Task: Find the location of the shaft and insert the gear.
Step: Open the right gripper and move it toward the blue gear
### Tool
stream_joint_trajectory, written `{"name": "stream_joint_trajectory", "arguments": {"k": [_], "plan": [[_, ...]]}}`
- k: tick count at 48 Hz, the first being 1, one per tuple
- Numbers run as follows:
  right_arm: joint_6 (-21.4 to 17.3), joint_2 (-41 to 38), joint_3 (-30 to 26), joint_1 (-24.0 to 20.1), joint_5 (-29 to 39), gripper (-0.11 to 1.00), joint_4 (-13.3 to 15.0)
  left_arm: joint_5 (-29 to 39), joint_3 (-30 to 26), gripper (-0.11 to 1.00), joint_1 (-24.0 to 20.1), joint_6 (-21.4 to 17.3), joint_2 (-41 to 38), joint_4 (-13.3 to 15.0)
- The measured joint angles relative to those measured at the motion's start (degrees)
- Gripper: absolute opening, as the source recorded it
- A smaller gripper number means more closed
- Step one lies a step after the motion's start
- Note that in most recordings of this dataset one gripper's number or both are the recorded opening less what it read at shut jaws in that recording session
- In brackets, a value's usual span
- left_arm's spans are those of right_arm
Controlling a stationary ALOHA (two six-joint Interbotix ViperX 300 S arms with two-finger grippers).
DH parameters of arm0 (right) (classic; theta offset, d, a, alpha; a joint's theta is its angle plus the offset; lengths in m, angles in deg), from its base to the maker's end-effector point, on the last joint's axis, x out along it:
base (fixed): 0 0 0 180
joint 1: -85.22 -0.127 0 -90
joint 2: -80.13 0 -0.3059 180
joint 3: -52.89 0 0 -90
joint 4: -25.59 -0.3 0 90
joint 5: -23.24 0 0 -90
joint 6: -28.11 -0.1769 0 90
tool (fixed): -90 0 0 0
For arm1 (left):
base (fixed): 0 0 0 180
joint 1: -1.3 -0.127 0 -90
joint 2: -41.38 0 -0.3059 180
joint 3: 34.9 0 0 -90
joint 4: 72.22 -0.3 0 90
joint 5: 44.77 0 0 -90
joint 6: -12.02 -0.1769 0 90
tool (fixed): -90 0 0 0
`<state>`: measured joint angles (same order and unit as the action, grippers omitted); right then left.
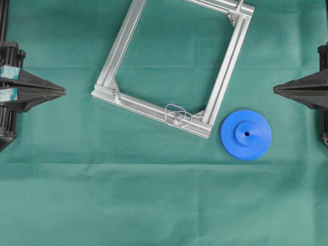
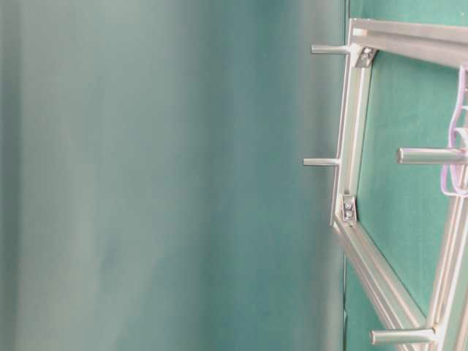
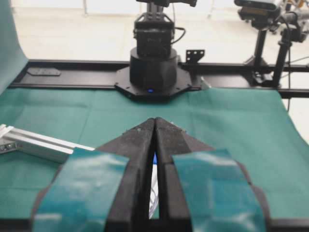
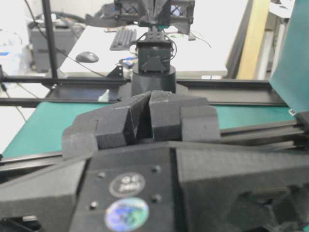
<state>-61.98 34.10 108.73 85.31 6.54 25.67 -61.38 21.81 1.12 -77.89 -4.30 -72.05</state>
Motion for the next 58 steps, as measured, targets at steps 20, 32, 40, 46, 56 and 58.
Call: {"name": "stream_joint_trajectory", "arguments": {"k": [20,32,40,46,56,58], "plan": [[-0.4,-0.2,-1.8,0.2,7.5,0.0,0.0,1.8,-0.4,0.01,0.0,-1.3,-0.2,0.5],[-0.4,-0.4,-1.8,0.4,8.3,0.0,0.1,2.4,-0.4,0.01,0.1,-1.2,-0.2,0.7],[-0.6,-0.4,-1.8,1.3,9.1,0.07,0.0,3.3,-0.4,0.01,0.1,-1.2,-0.2,0.7],[-0.6,-0.5,-1.8,1.5,10.3,0.4,0.0,3.5,-0.4,0.01,0.1,-1.2,-0.2,0.8],[-0.5,-1.2,-1.8,1.6,11.1,0.91,0.0,3.5,-0.4,0.01,0.1,-1.2,-0.2,0.8],[-0.4,-1.4,-1.8,1.6,11.3,0.92,0.0,3.5,-0.4,0.01,0.1,-1.2,-0.2,0.7]]}}
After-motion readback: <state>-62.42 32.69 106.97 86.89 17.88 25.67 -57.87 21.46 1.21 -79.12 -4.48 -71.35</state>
